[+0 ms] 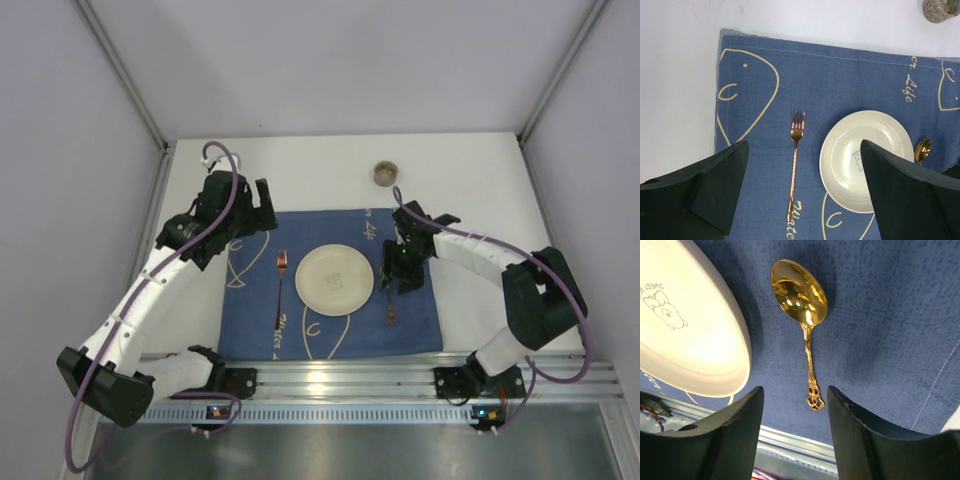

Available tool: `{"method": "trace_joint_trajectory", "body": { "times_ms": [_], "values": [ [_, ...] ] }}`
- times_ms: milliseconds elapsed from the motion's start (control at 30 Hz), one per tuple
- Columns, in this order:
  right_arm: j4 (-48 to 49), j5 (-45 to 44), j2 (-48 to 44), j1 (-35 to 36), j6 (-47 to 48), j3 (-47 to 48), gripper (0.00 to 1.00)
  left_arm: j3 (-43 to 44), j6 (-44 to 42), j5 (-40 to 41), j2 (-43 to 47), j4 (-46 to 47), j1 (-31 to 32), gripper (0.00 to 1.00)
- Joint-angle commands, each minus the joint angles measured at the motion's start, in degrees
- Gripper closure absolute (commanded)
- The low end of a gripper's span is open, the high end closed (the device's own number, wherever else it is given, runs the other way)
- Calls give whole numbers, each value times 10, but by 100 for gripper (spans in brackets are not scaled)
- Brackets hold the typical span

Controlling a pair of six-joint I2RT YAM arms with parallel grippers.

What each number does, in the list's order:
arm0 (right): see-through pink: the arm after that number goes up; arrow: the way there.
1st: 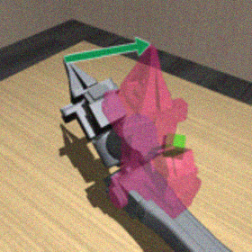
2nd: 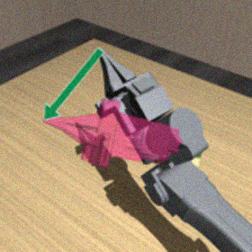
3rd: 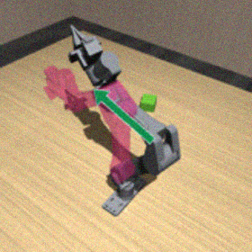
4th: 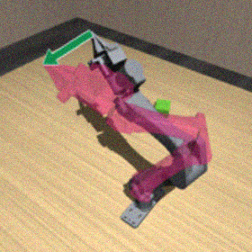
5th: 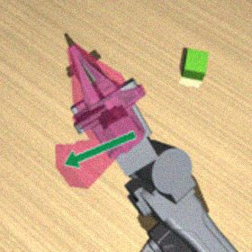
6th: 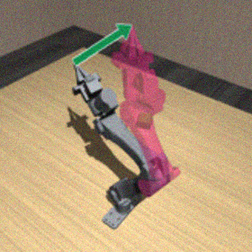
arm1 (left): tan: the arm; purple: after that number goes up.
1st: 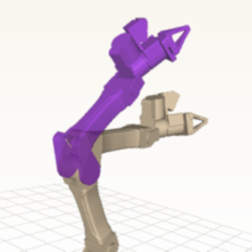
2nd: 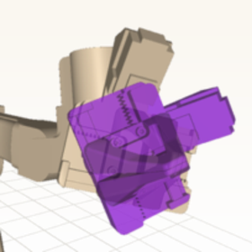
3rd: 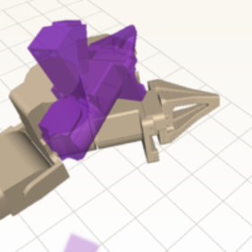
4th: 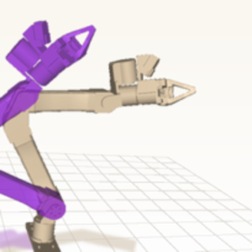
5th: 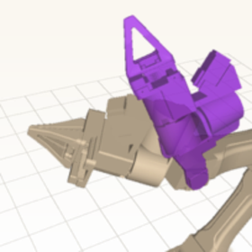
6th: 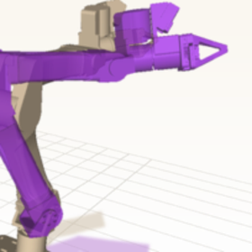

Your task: Set the dinner table for one person

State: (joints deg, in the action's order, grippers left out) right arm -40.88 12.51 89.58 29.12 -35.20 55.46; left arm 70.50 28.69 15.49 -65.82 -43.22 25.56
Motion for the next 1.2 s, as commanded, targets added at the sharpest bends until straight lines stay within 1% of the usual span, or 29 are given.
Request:
{"method": "trace_joint_trajectory", "body": {
  "times_ms": [0,100,167,233,367,400,433,467,500,533,567,600,633,667,700,767,800,867,1033,1133,1167],
  "values": [
    [-27,2,5,8,23,49,46,21,-12,11,-4,19,-2,1],
    [-52,-27,4,1,41,107,43,26,-16,18,-4,17,-2,1],
    [-55,-22,12,-8,50,157,41,28,-18,21,-7,16,-2,1],
    [-55,-9,35,-31,62,194,41,30,-19,21,-11,16,-2,2],
    [-60,3,105,-87,71,328,41,36,-18,20,-20,23,-2,1],
    [-69,5,144,-117,65,358,41,39,-19,20,-25,24,-2,2],
    [-78,6,164,-131,61,389,41,41,-18,22,-27,22,-2,2],
    [-82,6,183,-143,55,449,41,47,-19,24,-30,22,-2,2],
    [-87,5,227,-164,47,481,40,50,-18,26,-34,20,-2,1],
    [-91,4,250,-172,43,515,41,52,-17,25,-36,22,-3,1],
    [-102,6,276,-178,40,579,41,53,-16,24,-38,22,-3,1],
    [-106,8,325,-183,35,613,41,54,-17,22,-38,24,-3,1],
    [-108,22,350,-191,33,646,41,53,-15,23,-39,24,-3,1],
    [-112,28,375,-192,31,705,42,52,-15,24,-37,24,-3,1],
    [-118,30,420,-196,24,734,42,51,-14,28,-36,22,-3,1],
    [-123,27,458,-199,15,800,43,48,-14,31,-33,14,-3,1],
    [-119,23,484,-202,4,812,43,47,-14,34,-29,11,-3,1],
    [-108,18,502,-205,-6,826,43,42,-14,38,-26,7,-4,1],
    [-70,16,542,-205,-22,827,46,31,-13,50,-12,-10,-4,1],
    [-70,2,553,-205,-22,824,50,30,-17,55,-10,-19,-6,1],
    [-71,-1,555,-204,-21,820,53,32,-19,56,-11,-20,-7,1]
  ]
}}
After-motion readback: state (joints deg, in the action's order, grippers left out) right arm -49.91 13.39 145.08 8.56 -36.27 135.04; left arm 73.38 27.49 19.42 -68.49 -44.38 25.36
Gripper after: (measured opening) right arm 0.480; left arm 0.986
